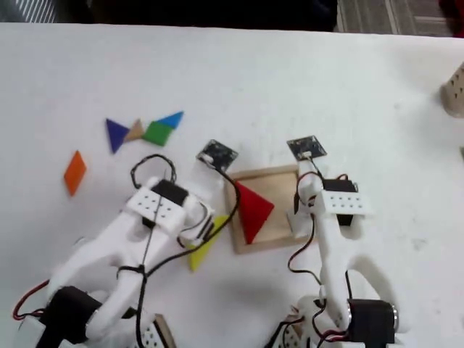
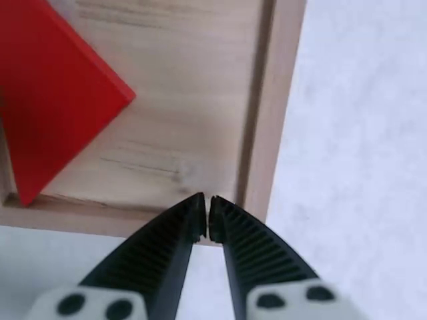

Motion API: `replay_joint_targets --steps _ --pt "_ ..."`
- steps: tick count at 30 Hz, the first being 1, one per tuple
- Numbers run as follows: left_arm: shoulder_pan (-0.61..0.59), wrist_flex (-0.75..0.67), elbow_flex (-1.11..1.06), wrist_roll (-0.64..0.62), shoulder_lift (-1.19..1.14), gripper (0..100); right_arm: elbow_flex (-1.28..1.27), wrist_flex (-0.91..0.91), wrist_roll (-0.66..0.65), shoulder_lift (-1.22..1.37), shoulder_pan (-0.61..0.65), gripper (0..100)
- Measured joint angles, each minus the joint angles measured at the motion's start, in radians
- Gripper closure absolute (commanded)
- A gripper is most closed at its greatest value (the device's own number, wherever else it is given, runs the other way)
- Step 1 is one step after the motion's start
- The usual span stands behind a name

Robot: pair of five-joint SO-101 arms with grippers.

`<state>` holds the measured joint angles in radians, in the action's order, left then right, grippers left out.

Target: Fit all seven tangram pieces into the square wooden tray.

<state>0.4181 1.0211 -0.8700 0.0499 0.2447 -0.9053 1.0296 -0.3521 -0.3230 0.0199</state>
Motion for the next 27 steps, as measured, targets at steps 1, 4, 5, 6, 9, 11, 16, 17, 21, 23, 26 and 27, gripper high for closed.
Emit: replay_joint_targets --steps 1,4,5,6,9,11,16,17,21,23,26,27 --pt "0.009 0.000 0.000 0.000 0.000 86 0.000 0.000 0.000 0.000 0.000 97.8" --pt "0.034 0.000 0.000 0.000 0.000 86 0.000 0.000 0.000 0.000 0.000 97.8" --pt "0.041 0.002 0.000 0.000 0.000 86 0.000 0.000 0.000 0.000 0.000 97.8" --pt "0.049 0.005 0.002 0.000 0.000 86 0.000 0.000 0.000 0.000 0.000 97.8" --pt "0.075 0.020 0.011 -0.003 0.000 86 0.000 0.000 0.000 0.000 0.000 97.8" --pt "0.094 0.040 0.020 -0.006 0.000 86 0.000 0.000 0.000 0.000 -0.003 97.8" --pt "0.107 0.106 0.052 -0.006 -0.005 87 0.000 0.000 0.000 0.000 -0.026 97.8" --pt "0.115 0.118 0.055 -0.006 -0.005 87 0.000 0.000 0.000 0.000 -0.026 97.8" --pt "0.124 0.164 0.089 -0.006 -0.021 87 0.005 0.002 0.000 0.000 -0.038 97.8" --pt "0.143 0.190 0.098 -0.006 -0.021 87 0.006 0.002 0.003 0.000 -0.055 97.8" --pt "0.190 0.213 0.103 -0.009 -0.023 87 0.006 0.002 0.012 -0.009 -0.061 97.8" --pt "0.209 0.222 0.104 -0.009 -0.023 87 0.006 0.002 0.017 -0.018 -0.061 97.8"
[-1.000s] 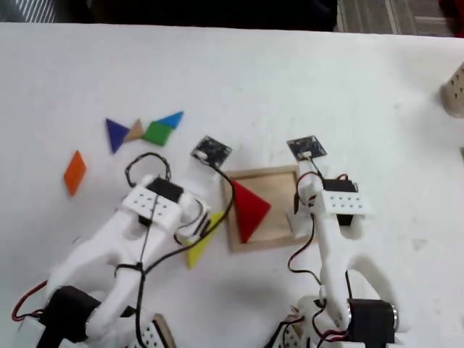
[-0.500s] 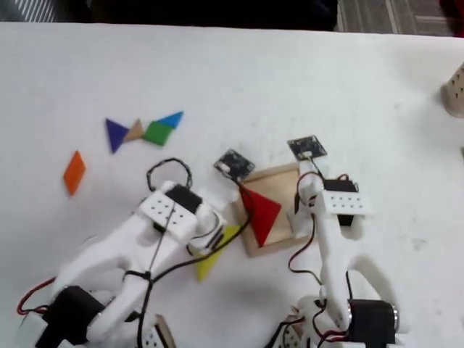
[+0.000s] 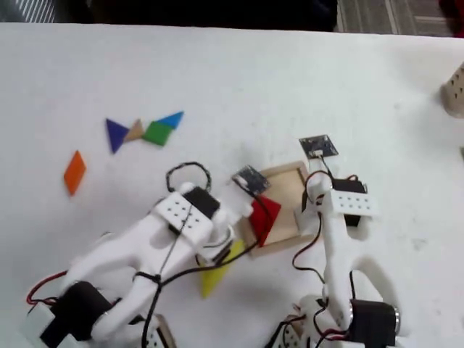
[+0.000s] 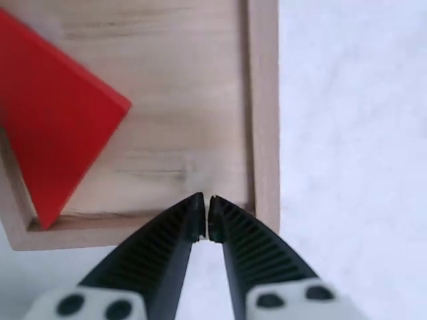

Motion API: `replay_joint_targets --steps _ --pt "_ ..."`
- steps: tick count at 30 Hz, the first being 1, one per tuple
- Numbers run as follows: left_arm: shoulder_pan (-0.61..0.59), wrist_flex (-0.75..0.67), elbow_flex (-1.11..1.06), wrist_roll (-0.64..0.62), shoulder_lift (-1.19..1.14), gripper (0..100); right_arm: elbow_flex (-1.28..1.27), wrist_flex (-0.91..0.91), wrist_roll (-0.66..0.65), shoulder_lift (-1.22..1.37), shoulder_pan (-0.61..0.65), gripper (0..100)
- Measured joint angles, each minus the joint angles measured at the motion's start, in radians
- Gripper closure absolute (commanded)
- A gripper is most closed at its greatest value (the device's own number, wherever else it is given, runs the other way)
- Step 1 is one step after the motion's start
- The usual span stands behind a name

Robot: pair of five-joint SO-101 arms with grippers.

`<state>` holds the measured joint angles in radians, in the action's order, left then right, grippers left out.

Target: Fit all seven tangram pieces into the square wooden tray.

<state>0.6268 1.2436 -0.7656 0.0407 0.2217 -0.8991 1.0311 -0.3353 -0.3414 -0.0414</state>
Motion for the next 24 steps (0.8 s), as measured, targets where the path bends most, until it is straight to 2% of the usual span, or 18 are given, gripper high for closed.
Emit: replay_joint_targets --steps 9,11,13,18,24 --pt "0.121 0.003 0.002 0.000 0.000 87 -0.020 0.000 0.003 -0.091 0.002 97.8" --pt "0.127 0.003 0.002 0.000 0.000 90 -0.025 0.000 0.005 -0.106 0.005 97.8" --pt "0.127 0.017 0.014 0.000 0.000 98 -0.025 0.000 0.005 -0.121 0.002 97.8" --pt "0.141 0.081 0.080 0.002 0.002 98 -0.031 0.000 0.003 -0.140 -0.032 97.8" --pt "0.133 0.087 0.081 0.002 -0.003 98 -0.031 0.000 0.005 -0.140 -0.035 97.8"
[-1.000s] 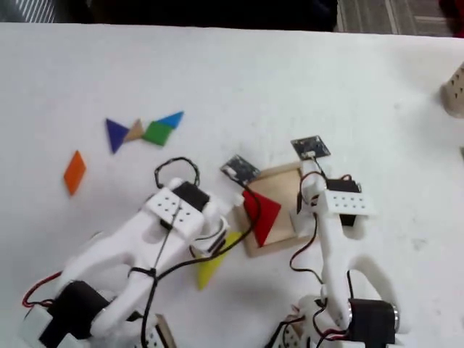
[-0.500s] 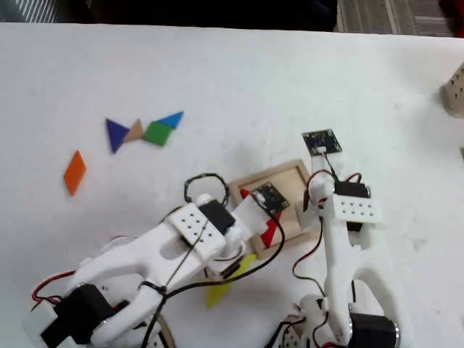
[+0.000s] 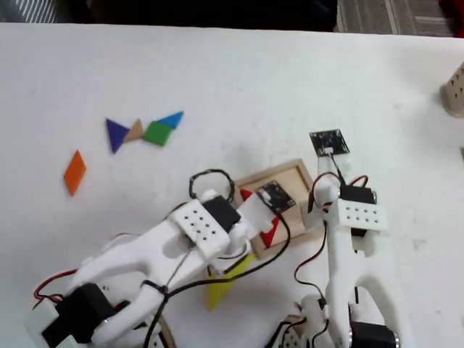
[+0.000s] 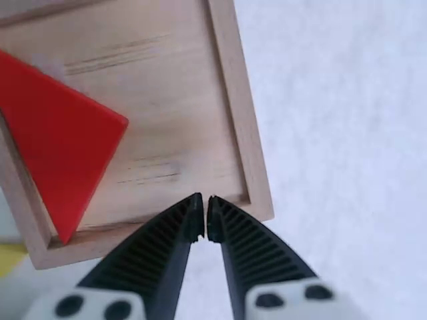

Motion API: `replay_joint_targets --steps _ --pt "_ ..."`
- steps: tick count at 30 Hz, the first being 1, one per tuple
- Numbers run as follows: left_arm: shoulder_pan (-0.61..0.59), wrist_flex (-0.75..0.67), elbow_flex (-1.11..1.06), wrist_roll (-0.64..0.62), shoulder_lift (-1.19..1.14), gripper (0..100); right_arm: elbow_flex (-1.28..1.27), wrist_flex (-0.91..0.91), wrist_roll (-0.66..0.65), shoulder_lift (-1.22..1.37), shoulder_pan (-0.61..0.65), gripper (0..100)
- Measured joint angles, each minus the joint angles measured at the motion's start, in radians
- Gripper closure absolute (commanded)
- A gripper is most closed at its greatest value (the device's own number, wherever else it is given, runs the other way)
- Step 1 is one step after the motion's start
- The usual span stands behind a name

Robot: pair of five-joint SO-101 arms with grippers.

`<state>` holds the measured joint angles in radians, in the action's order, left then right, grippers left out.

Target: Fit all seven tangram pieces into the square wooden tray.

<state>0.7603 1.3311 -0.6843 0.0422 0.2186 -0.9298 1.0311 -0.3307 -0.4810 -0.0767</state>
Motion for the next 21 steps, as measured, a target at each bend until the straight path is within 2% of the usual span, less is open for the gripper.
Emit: replay_joint_targets --steps 7,9,16,18,21 --pt "0.002 0.000 0.000 0.003 0.000 97 0.000 0.005 0.000 0.000 -0.002 97.8" --pt "-0.005 0.000 0.000 0.040 0.000 97 0.000 0.023 -0.002 0.000 0.002 97.8" --pt "-0.133 -0.002 -0.002 0.161 0.000 97 -0.012 0.049 -0.002 -0.072 -0.003 97.8" --pt "-0.135 -0.017 -0.021 0.192 0.000 95 -0.025 0.055 -0.002 -0.103 0.000 97.8" --pt "-0.135 -0.087 -0.069 0.193 0.000 85 -0.035 0.058 -0.002 -0.149 -0.028 97.8"
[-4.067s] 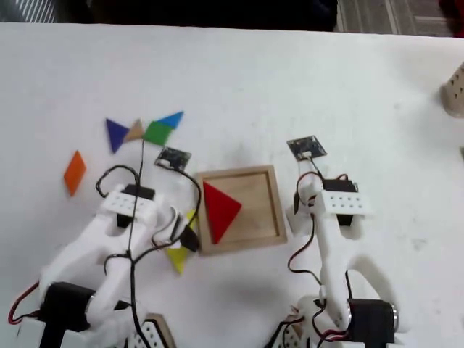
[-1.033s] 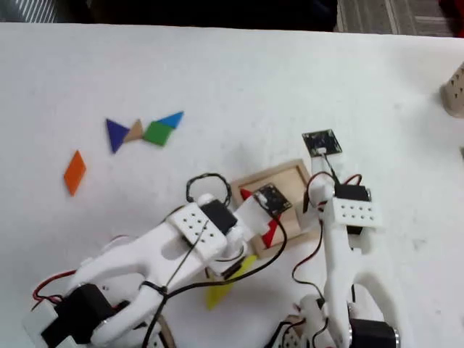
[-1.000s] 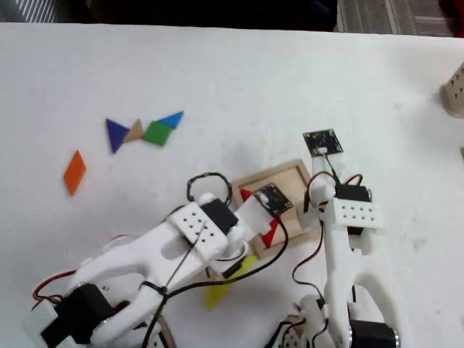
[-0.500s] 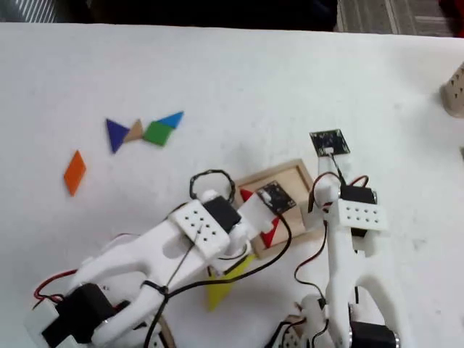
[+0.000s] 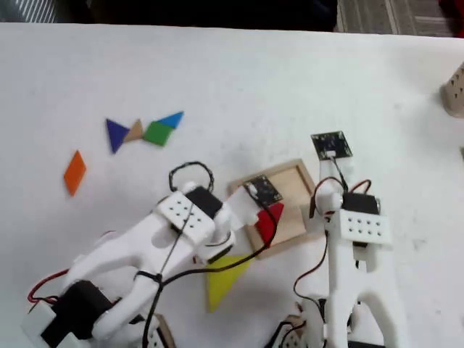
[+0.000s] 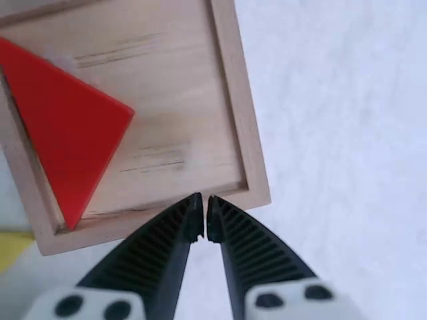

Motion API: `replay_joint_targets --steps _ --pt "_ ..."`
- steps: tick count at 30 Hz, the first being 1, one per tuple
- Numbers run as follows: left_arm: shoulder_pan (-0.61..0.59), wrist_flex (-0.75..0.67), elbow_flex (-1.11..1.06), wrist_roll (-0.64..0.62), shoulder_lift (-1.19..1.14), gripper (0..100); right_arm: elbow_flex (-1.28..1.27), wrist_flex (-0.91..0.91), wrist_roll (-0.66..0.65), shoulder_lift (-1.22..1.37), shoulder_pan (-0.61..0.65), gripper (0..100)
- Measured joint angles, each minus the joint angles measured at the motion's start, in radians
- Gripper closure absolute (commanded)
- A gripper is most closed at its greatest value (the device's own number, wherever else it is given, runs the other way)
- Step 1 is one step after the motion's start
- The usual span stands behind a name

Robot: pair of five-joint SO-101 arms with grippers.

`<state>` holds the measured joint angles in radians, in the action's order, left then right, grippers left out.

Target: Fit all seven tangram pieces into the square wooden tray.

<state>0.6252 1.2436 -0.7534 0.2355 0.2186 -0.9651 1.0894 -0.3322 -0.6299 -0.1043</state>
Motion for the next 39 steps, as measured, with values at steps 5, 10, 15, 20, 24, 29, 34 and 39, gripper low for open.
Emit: replay_joint_targets --steps 5,10,15,20,24,29,34,39 --pt "0.021 -0.081 -0.057 -0.118 0.000 71 0.000 0.000 0.041 -0.035 -0.133 97.4" --pt "0.011 -0.094 -0.078 -0.267 0.000 70 0.026 0.023 0.048 0.005 -0.226 97.4" --pt "0.011 -0.127 -0.147 -0.293 0.000 70 0.091 0.023 0.051 0.144 -0.239 97.6" --pt "0.017 -0.193 -0.195 -0.292 0.015 70 0.112 0.023 0.051 0.189 -0.241 97.8" --pt "0.037 -0.218 -0.212 -0.292 -0.006 70 0.101 0.023 0.051 0.135 -0.239 97.8" --pt "0.106 -0.226 -0.219 -0.310 -0.006 70 0.037 0.023 0.051 -0.009 -0.239 97.8" --pt "0.140 -0.236 -0.219 -0.353 -0.006 78 0.012 0.023 0.051 -0.084 -0.239 97.8" --pt "0.193 -0.255 -0.219 -0.354 0.000 82 0.012 0.023 0.051 -0.098 -0.239 97.8"
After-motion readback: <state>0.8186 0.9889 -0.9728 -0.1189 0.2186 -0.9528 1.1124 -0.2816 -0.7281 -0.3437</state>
